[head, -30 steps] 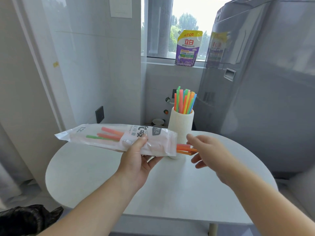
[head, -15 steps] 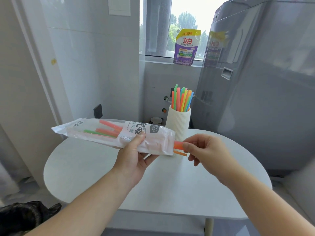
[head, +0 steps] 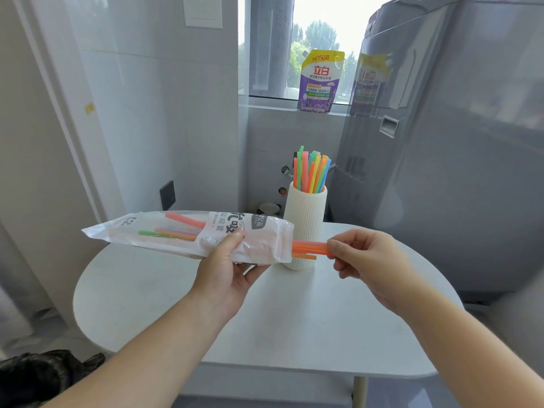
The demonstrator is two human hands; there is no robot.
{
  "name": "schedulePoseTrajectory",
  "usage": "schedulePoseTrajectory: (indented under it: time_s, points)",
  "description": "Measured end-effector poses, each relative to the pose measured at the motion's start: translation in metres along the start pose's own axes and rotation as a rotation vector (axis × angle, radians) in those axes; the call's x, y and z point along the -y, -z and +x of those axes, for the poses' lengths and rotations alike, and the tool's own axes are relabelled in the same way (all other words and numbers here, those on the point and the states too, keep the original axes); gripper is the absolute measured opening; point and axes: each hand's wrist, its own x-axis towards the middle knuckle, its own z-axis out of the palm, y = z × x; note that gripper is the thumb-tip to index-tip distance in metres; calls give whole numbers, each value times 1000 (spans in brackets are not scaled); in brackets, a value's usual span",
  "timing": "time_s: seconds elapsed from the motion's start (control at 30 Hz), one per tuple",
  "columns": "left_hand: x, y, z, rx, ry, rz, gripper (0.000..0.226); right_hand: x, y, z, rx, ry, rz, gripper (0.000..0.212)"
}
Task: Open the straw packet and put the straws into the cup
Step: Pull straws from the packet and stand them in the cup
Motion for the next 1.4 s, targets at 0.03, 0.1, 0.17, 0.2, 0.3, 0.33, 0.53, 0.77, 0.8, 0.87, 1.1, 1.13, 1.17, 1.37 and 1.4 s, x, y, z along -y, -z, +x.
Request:
schedulePoseTrajectory:
  time_s: [0.03,0.1,0.17,0.2,0.3,0.33,0.53,0.77,0.8,0.87,1.1,1.13,1.17,1.37,1.4]
  points:
    - [0,0,0,-1,-1,3,25,0,5,0,15,-29,28,11]
    - [0,1,0,-2,-1,13,27,-1,13,1,30,-85,92,8]
    - [1,0,0,0,5,19,28,-3,18,2,9,-120,163,3]
    - [1,0,0,0,7,20,27,-3,20,3,-2,-130,197,1]
    - [3,-1,0,-1,8,26,24,-4,21,4,1,-155,254,3]
    - [3,-1,0,-4,7,27,24,-5,21,3,10,-162,248,5]
    - [5,-1,0,-7,-4,25,29,-5,9,1,114,-180,230,9]
    - [4,-1,1,-7,-19,17,37,-4,4,-1,143,-145,159,3]
    - [4,-1,1,-7,-18,15,37,-5,4,-1,149,-145,152,1]
    - [4,0,2,-6,-17,10,35,-3,1,-3,157,-141,144,7]
    - [5,-1,2,-1,-18,11,40,-5,-5,0,110,-100,128,9]
    - [5,-1,2,1,-17,11,40,-5,-4,1,112,-107,131,10]
    - [4,-1,2,2,-17,11,39,-5,-3,1,118,-117,134,12]
    - [3,0,2,5,-4,10,32,-7,8,5,96,-153,238,18]
    - [3,0,2,2,-5,12,32,-8,10,5,87,-154,256,19]
